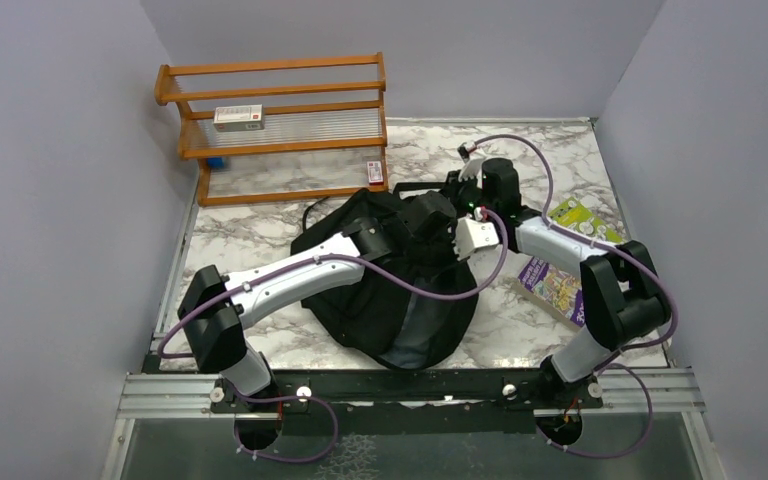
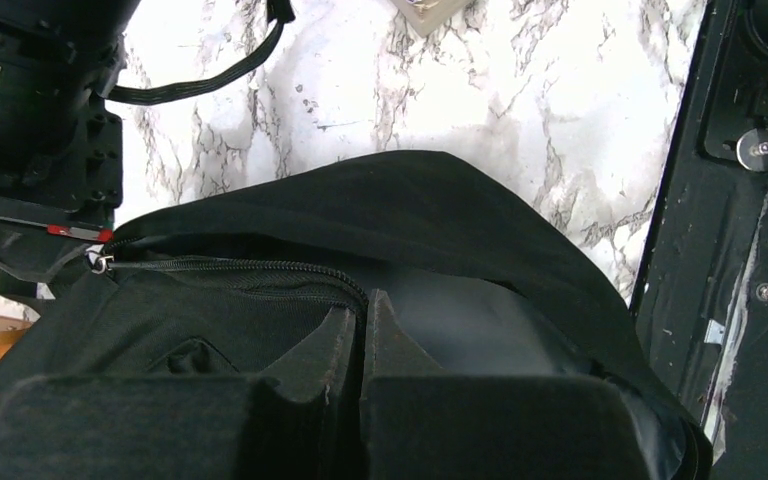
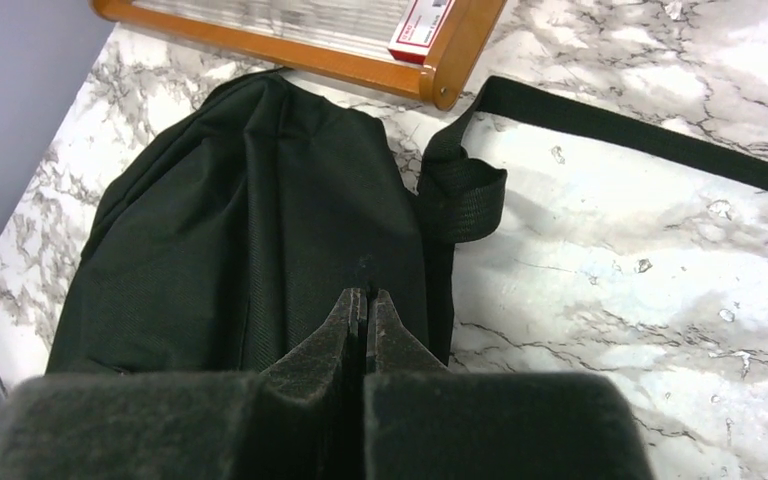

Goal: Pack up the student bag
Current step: Unzip the student bag at the center of the board.

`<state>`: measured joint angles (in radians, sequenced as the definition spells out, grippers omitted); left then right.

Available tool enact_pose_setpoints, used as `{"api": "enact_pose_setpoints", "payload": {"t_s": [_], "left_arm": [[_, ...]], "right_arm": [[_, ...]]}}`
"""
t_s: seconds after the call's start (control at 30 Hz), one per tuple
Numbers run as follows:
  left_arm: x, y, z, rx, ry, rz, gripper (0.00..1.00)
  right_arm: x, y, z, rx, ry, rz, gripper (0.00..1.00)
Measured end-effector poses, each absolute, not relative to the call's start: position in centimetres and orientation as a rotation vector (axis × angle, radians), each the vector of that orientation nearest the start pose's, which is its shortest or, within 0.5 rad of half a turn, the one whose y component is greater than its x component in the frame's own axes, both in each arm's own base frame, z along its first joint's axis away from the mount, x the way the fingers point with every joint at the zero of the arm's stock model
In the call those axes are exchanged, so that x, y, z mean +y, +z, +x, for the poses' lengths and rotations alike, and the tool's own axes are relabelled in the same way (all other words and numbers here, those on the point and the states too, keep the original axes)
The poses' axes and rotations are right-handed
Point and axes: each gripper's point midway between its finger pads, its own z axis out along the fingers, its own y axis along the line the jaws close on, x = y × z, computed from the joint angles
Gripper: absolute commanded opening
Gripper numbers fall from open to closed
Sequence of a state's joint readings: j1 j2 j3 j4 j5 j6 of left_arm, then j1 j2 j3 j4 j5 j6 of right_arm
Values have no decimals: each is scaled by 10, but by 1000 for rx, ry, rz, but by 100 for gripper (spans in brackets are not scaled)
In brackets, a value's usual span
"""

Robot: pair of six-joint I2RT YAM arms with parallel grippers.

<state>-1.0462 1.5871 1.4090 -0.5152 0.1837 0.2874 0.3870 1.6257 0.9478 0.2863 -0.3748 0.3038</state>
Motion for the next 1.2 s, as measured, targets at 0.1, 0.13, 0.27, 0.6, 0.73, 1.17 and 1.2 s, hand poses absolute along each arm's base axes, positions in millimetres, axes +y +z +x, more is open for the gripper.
{"api": "enact_pose_setpoints", "payload": {"t_s": [0.1, 0.13, 0.27, 0.6, 0.73, 1.17, 1.2], "left_arm": [[-393, 201, 203, 1774, -603, 1497, 0], [-392, 203, 201, 1783, -630, 1487, 0], [-385, 217, 208, 1794, -704, 1426, 0], [-349, 239, 275, 1824, -712, 1265, 0], [-351, 238, 289, 1815, -715, 1269, 0], [-353, 208, 307, 1875, -709, 1284, 15], [-354, 209, 307, 1870, -709, 1282, 20]], "right_arm": [[240, 152, 401, 1981, 784, -317, 23], [235, 156, 403, 1971, 760, -295, 26], [209, 180, 402, 1914, 668, -200, 35], [160, 210, 335, 1914, 634, 49, 44], [160, 217, 307, 1924, 715, 72, 40], [230, 136, 263, 2196, 1115, 51, 29], [236, 131, 260, 2210, 1138, 49, 29]]}}
